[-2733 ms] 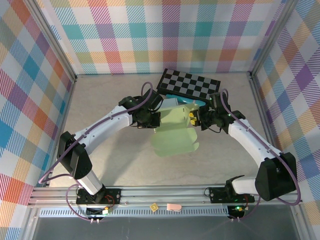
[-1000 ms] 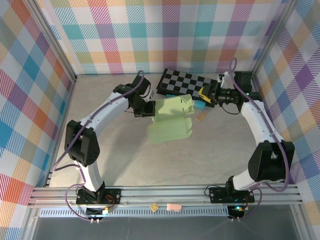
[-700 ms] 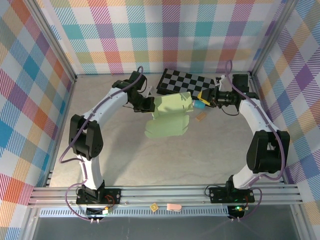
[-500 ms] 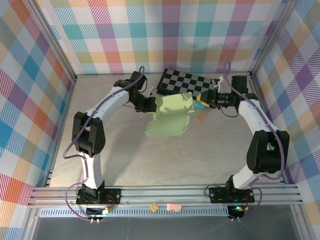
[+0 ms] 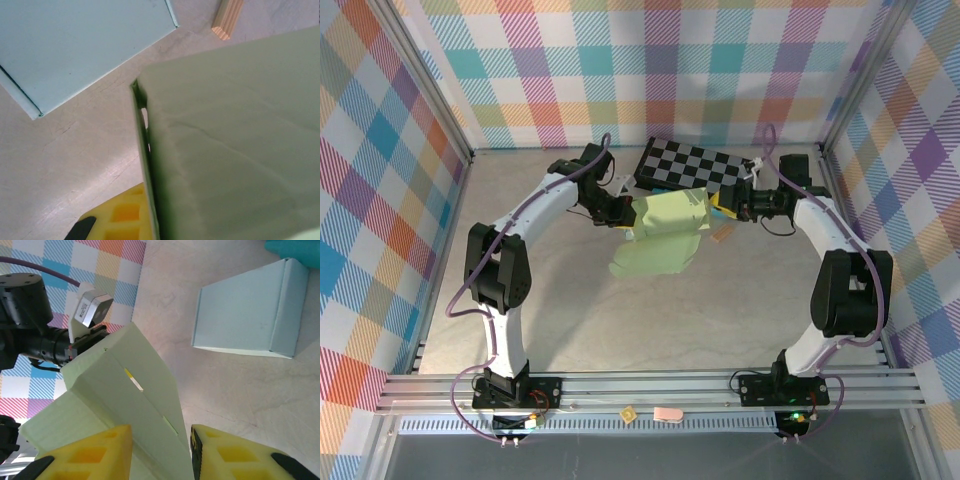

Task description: Fold the paper box

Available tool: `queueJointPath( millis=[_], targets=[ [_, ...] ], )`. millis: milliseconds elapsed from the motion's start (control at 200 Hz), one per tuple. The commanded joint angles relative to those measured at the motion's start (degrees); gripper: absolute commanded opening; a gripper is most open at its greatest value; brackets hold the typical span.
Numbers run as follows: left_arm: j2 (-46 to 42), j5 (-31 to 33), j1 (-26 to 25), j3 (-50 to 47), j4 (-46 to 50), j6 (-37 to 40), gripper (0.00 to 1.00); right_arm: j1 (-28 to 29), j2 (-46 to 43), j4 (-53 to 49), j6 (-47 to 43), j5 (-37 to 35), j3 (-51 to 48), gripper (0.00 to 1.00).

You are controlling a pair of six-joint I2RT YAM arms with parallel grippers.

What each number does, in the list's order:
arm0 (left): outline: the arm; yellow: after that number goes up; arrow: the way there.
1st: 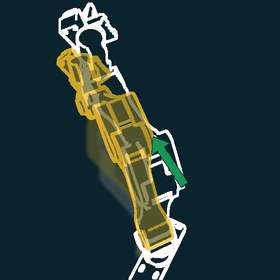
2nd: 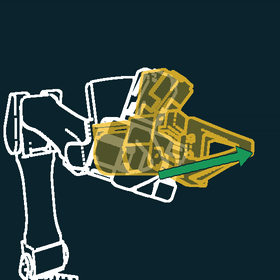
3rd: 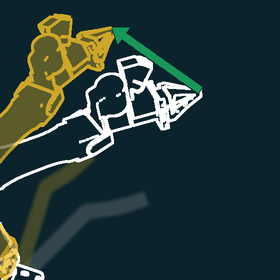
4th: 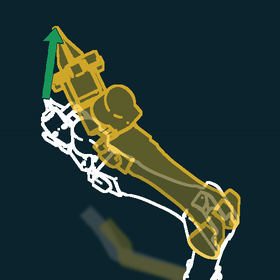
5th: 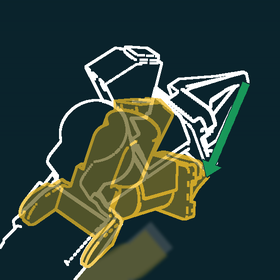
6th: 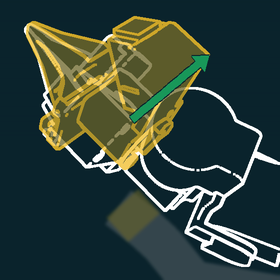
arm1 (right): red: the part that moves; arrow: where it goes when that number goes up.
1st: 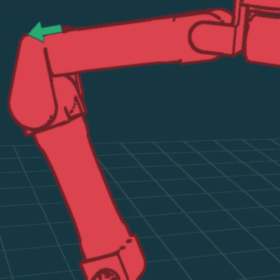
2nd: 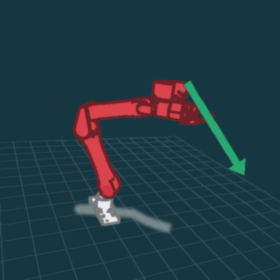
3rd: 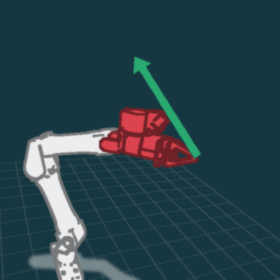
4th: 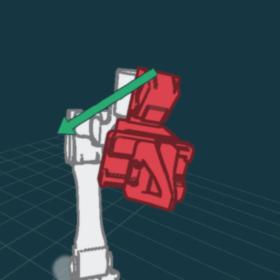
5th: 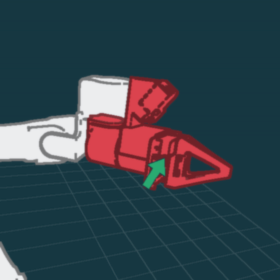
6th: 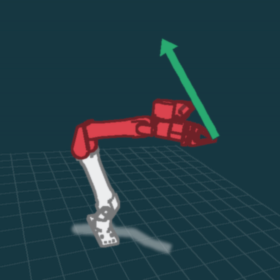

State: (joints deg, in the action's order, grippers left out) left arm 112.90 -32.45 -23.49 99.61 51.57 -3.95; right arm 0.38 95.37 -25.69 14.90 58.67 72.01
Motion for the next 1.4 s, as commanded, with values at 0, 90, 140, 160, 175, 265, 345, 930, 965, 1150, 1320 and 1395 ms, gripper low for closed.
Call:
queueJointPath(
  millis=[0, 90, 140, 160, 175, 265, 345, 930, 965, 1150, 1320, 1395],
  targets=[
    [0.6, -1.8, 0.3, 2.3, 1.7, 1.1, 0.00, 0.7, -0.6, 1.2, -1.4, 4.2, 2.4, 0.37],
    [0.7, -1.8, 0.3, 2.6, 1.9, 1.0, 0.00, 1.3, -0.9, 0.7, -1.9, 4.4, 2.6, 0.36],
    [0.8, -1.8, 0.3, 2.9, 2.0, 1.0, 0.00, 1.7, -0.9, 0.1, -2.4, 4.3, 2.9, 0.36],
    [0.7, -1.8, 0.3, 2.9, 2.0, 1.0, 0.00, 1.8, -0.8, -0.1, -2.6, 4.3, 3.0, 0.36],
    [0.8, -1.8, 0.3, 2.9, 2.1, 0.9, 0.00, 2.0, -0.7, -0.2, -2.7, 4.3, 3.1, 0.36],
    [0.8, -1.9, 0.3, 3.0, 2.4, 0.9, 0.00, 2.9, -0.8, -1.3, -3.6, 3.8, 3.5, 0.36],
    [0.9, -1.9, 0.3, 3.0, 2.8, 0.9, 0.00, 3.2, -1.6, -1.5, -3.7, 3.0, 3.5, 0.36],
    [-0.4, -7.3, 1.9, 0.9, 0.9, -0.7, 0.00, 3.0, -5.1, 0.8, -2.7, -0.5, 0.6, 0.39],
    [-0.5, -7.4, 1.9, 0.9, 1.1, -0.5, 0.00, 3.0, -4.9, 0.7, -2.8, -0.5, 0.8, 0.39],
    [-1.2, -7.5, 1.9, 0.4, 1.2, -0.4, 0.00, 4.2, -2.9, -1.1, -3.9, 0.5, 3.9, 0.40],
    [-1.3, -5.9, 1.9, 1.1, 2.1, -1.1, 0.00, 7.4, -3.1, -5.0, -6.8, -4.9, 6.6, 0.39],
    [-1.5, -5.1, 1.7, 1.3, 2.2, -1.5, 0.00, 8.1, -3.5, -5.5, -7.3, -7.4, 6.9, 0.38]
  ],
)
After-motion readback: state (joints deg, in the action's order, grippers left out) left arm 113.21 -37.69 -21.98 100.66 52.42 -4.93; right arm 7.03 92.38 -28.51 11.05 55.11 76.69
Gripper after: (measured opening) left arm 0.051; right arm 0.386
